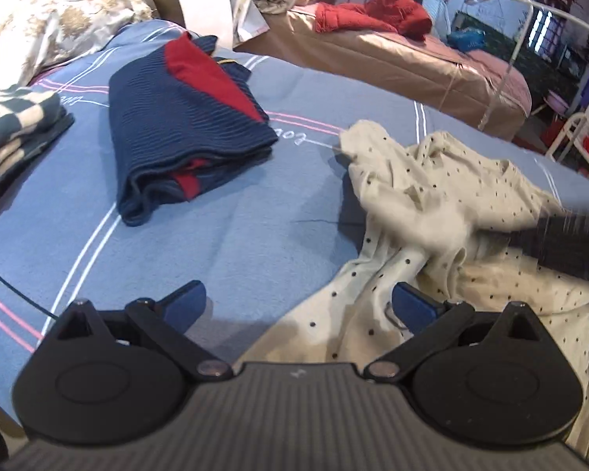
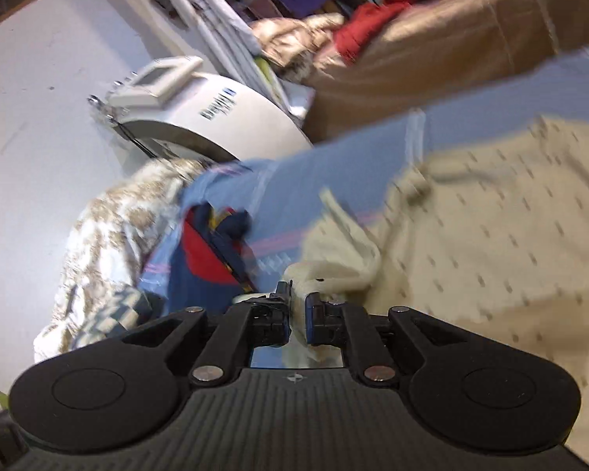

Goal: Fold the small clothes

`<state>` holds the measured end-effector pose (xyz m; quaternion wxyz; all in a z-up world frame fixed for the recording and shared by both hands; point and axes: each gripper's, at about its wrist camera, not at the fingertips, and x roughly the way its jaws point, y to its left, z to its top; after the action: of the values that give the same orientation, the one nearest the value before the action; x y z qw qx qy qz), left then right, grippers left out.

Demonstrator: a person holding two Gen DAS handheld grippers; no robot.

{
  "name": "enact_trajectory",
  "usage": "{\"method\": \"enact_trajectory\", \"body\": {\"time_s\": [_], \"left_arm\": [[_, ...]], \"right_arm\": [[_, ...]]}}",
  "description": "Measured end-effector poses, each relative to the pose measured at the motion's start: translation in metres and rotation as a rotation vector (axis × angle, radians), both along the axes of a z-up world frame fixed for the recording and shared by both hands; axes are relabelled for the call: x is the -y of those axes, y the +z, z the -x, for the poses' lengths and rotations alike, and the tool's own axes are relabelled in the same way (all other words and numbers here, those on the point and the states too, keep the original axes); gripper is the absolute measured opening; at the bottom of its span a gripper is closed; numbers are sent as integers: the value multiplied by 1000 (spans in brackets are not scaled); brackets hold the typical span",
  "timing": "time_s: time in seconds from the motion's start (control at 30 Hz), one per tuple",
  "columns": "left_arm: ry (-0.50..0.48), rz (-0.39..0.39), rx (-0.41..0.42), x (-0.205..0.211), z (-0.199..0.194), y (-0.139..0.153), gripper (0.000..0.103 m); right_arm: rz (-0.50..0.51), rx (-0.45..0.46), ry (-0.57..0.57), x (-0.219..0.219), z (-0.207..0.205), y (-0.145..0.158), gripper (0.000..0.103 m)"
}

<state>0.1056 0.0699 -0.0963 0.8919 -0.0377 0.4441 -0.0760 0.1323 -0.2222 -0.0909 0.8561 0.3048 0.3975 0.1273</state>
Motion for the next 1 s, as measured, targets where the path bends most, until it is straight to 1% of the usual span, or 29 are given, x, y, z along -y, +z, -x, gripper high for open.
{"method": "enact_trajectory", "body": {"time_s": [0.03,0.07,0.1,0.13,0.2,0.23,0.27,0.33,0.37,0.43,0.5,0.53,0.57,0.6,0.63,0.67,0.7,0.73,0.77,0.8,0.83,0.87,0.9,0.97,1.0], "left_arm": [[-12,-12,-13,4,-1,-3,103],[-22,-22,-21,6,-2,-5,103],[-27,-32,-22,9,-1,-6,103],[-30,-40,-23,10,-1,-6,103],[-35,-43,-24,11,1,-7,103],[-37,-39,-29,11,2,-7,103],[-40,-33,-35,11,3,-8,103],[-50,-19,-50,10,4,-11,103],[-55,-14,-55,10,5,-12,103],[-62,-8,-62,9,11,-13,103],[-66,-10,-69,6,15,-15,103],[-63,-13,-79,2,17,-17,103],[-59,-14,-88,-1,18,-18,103],[-55,-10,-99,-5,18,-20,103],[-54,3,-109,-9,19,-22,103],[-54,17,-118,-12,19,-23,103],[-53,32,-129,-15,18,-25,103],[-53,43,-138,-17,16,-26,103],[-52,48,-145,-17,15,-27,103],[-54,50,-154,-16,12,-29,103],[-59,51,-163,-13,10,-31,103],[-66,54,-165,-11,8,-31,103],[-71,57,-160,-9,6,-30,103],[-74,66,-143,-5,7,-26,103],[-75,75,-138,-3,7,-24,103]], "right_arm": [[-22,-142,20,4,24,-39,26],[-44,-182,13,7,35,-51,31],[-50,-191,-14,11,44,-55,33],[-49,-164,-32,13,48,-50,33],[19,-57,-35,13,40,-28,40],[66,2,-14,9,28,-15,52],[104,47,24,4,12,-3,71],[130,124,79,-3,-27,16,93],[133,148,82,-6,-49,22,95],[142,139,88,-8,-95,22,98],[155,93,117,-14,-141,9,99],[183,62,122,-15,-160,-4,98],[183,62,122,-15,-160,-4,97],[231,34,114,-17,-173,-16,98],[311,-43,116,-22,-193,-40,95],[323,-81,124,-26,-200,-53,88],[314,-105,139,-29,-203,-62,82],[314,-92,144,-32,-202,-65,74],[315,-75,151,-35,-200,-64,51],[291,-86,164,-36,-201,-65,26],[248,-101,154,-33,-201,-63,5],[210,-90,123,-29,-198,-55,5],[174,-59,92,-23,-193,-45,5],[77,24,23,-8,-176,-11,5],[49,59,-10,3,-164,5,5]]}}
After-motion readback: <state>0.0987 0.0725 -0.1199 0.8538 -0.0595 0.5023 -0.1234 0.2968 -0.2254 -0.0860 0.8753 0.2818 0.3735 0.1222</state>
